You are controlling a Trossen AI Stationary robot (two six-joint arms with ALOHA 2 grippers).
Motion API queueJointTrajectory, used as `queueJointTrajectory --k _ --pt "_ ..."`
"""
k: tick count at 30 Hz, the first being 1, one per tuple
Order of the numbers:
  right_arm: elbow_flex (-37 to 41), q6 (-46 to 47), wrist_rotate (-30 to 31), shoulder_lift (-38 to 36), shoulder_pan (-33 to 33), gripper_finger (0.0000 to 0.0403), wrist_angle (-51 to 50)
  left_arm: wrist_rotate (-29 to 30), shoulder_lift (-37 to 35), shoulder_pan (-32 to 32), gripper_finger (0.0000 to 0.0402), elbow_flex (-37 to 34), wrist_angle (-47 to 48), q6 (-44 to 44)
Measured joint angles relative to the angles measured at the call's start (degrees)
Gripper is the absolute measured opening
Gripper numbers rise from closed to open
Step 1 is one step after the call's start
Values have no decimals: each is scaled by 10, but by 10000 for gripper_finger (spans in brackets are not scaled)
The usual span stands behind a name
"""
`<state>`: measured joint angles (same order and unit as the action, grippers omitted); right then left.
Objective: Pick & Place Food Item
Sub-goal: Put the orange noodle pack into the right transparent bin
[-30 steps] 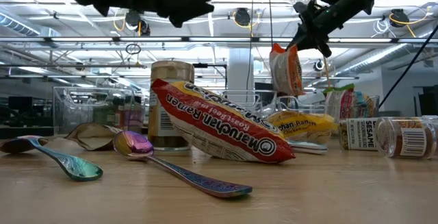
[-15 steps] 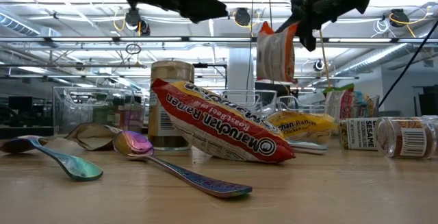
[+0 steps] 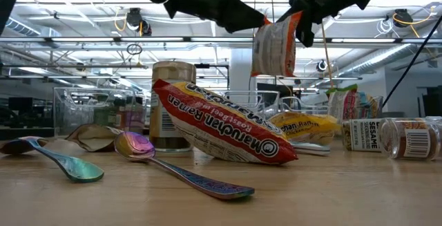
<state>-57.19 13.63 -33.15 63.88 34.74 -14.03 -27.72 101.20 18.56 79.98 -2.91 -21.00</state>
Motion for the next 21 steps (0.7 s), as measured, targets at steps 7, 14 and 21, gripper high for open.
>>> queueJointTrajectory --k 7,14,21 --pt "0 -12 1 0 0 0 1 108 -5 -16 216 2 -2 -42" --pt "0 -20 0 0 0 0 1 184 -6 -34 216 2 -4 -75" --pt "0 -26 0 0 0 0 1 230 -6 -42 216 2 -34 -80"
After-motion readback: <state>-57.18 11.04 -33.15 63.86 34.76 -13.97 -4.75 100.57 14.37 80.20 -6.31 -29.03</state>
